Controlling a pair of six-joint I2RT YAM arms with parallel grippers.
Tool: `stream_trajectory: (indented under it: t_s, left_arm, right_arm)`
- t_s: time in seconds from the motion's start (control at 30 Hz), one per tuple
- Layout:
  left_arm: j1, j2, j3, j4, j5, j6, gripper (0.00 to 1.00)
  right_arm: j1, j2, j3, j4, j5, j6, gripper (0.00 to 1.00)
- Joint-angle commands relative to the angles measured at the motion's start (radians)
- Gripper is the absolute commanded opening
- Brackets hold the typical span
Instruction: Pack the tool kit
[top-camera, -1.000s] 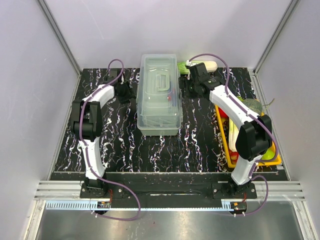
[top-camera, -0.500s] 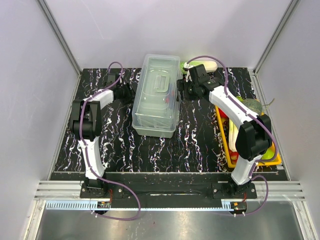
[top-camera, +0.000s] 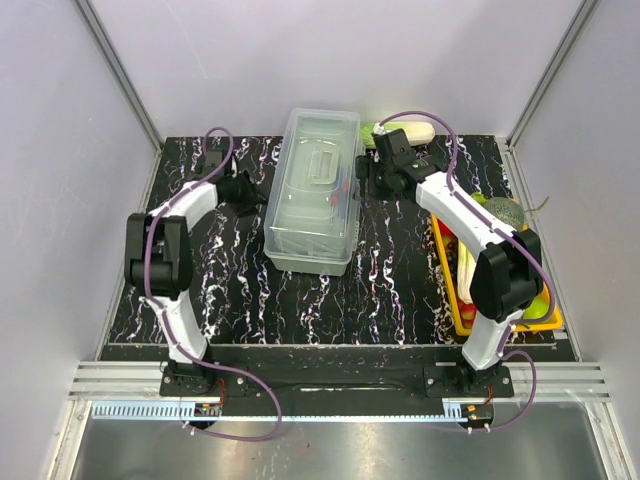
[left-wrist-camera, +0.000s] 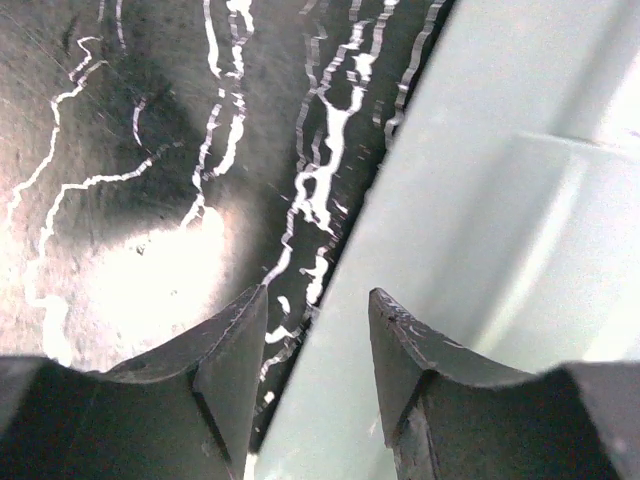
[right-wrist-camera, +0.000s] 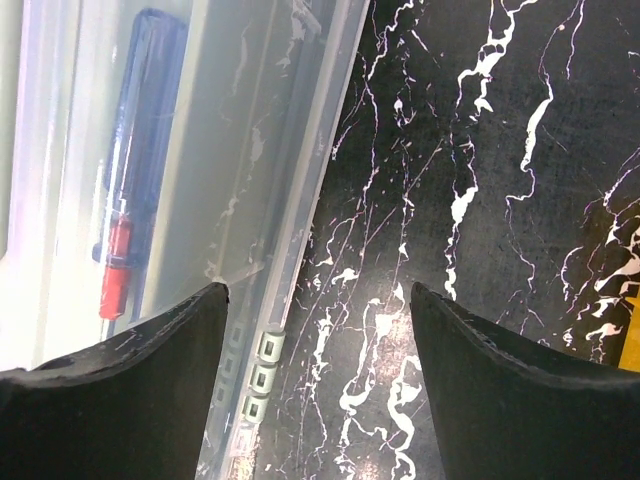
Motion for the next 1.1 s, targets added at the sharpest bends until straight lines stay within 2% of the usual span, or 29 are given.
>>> stream_trajectory:
  t_s: [0.0, 0.2, 0.43, 0.57, 0.63, 0.73, 0.8, 0.9, 0.93, 0.97, 1.0, 1.07]
  left_arm:
    - [-0.026, -0.158, -0.069, 0.059, 0.113, -0.011, 0.49]
    - [-0.078, -0.283, -0.245, 0.159, 0.216, -0.032, 0.49]
    - [-0.124, -0.368, -0.357, 0.178, 0.236, -0.02, 0.5]
    - [-0.126, -0.446, -0.417, 0.194, 0.225, 0.054, 0.54]
    - [-0.126, -0.483, -0.409, 0.133, 0.198, 0.08, 0.55]
    - [-0.124, -0.532, -0.373, -0.023, 0.048, 0.121, 0.58]
    - [-0.115, -0.593, -0.377, -0.074, -0.07, 0.123, 0.63]
    - [-0.095, -0.694, -0.356, -0.163, -0.169, 0.114, 0.76]
    - [-0.094, -0.73, -0.342, -0.195, -0.204, 0.114, 0.82]
    - [-0.092, -0.774, -0.331, -0.226, -0.236, 0.115, 0.94]
    - [-0.092, -0.814, -0.328, -0.235, -0.247, 0.118, 0.99]
    - [-0.094, -0.917, -0.317, -0.278, -0.299, 0.109, 0.99]
  right_arm:
    - [0.005, -0.006, 0.06, 0.037, -0.039, 0.056, 0.79]
    - [0.005, -0.009, 0.034, 0.088, -0.163, 0.067, 0.79]
    - [0.005, -0.004, 0.025, 0.107, -0.229, 0.119, 0.79]
    - [0.003, -0.023, -0.001, 0.11, -0.175, 0.136, 0.79]
    - [0.003, -0.041, 0.002, 0.085, -0.136, 0.142, 0.79]
    - [0.0, -0.087, 0.001, 0.025, 0.028, 0.142, 0.81]
    - [-0.016, -0.13, -0.015, -0.025, 0.13, 0.166, 0.82]
    - [-0.056, -0.233, -0.061, -0.08, 0.179, 0.174, 0.86]
    - [-0.072, -0.266, -0.073, -0.103, 0.2, 0.165, 0.88]
    - [-0.084, -0.308, -0.087, -0.128, 0.223, 0.15, 0.93]
    - [-0.093, -0.343, -0.099, -0.151, 0.257, 0.137, 0.99]
    - [-0.108, -0.421, -0.122, -0.197, 0.312, 0.111, 0.99]
